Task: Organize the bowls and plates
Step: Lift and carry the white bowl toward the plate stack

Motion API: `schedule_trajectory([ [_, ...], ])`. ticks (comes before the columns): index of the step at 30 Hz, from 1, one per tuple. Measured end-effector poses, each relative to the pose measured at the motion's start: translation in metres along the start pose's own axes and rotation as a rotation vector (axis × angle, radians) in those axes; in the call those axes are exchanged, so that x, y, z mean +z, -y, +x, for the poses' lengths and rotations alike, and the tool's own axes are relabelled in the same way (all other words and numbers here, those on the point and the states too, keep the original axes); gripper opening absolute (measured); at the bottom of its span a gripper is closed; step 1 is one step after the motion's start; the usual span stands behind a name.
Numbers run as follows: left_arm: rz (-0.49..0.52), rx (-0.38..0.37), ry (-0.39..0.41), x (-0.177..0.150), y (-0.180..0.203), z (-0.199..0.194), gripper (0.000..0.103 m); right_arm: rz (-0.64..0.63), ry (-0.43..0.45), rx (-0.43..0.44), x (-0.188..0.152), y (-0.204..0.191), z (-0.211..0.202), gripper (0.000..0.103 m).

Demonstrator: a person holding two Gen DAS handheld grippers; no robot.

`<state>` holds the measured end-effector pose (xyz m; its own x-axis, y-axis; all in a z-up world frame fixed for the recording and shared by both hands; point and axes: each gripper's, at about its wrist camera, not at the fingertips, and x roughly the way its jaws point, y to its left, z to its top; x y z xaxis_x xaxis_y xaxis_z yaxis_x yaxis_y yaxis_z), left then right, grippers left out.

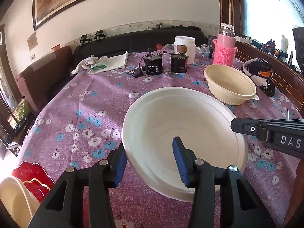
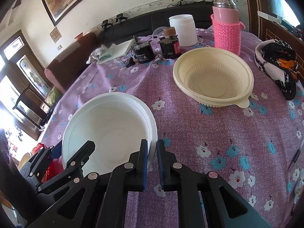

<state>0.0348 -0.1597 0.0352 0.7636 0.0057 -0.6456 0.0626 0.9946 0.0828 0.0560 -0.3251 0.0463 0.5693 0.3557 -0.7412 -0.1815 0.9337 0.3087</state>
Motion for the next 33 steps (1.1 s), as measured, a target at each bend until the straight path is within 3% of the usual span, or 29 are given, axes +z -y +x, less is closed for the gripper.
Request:
schedule_trajectory([
  [14,-0.025,0.003,0.059,0.002,-0.005,-0.013,0.045,-0.021,0.074,0.022,0.001,-0.008,-0.013,0.011],
  [22,-0.045,-0.014,0.064,0.003,-0.009,-0.012,0.045,-0.074,0.127,-0.047,-0.001,-0.021,-0.019,0.011],
  [33,-0.067,-0.032,0.131,0.006,-0.01,-0.026,0.045,-0.101,0.18,-0.088,-0.002,-0.029,-0.031,0.011],
])
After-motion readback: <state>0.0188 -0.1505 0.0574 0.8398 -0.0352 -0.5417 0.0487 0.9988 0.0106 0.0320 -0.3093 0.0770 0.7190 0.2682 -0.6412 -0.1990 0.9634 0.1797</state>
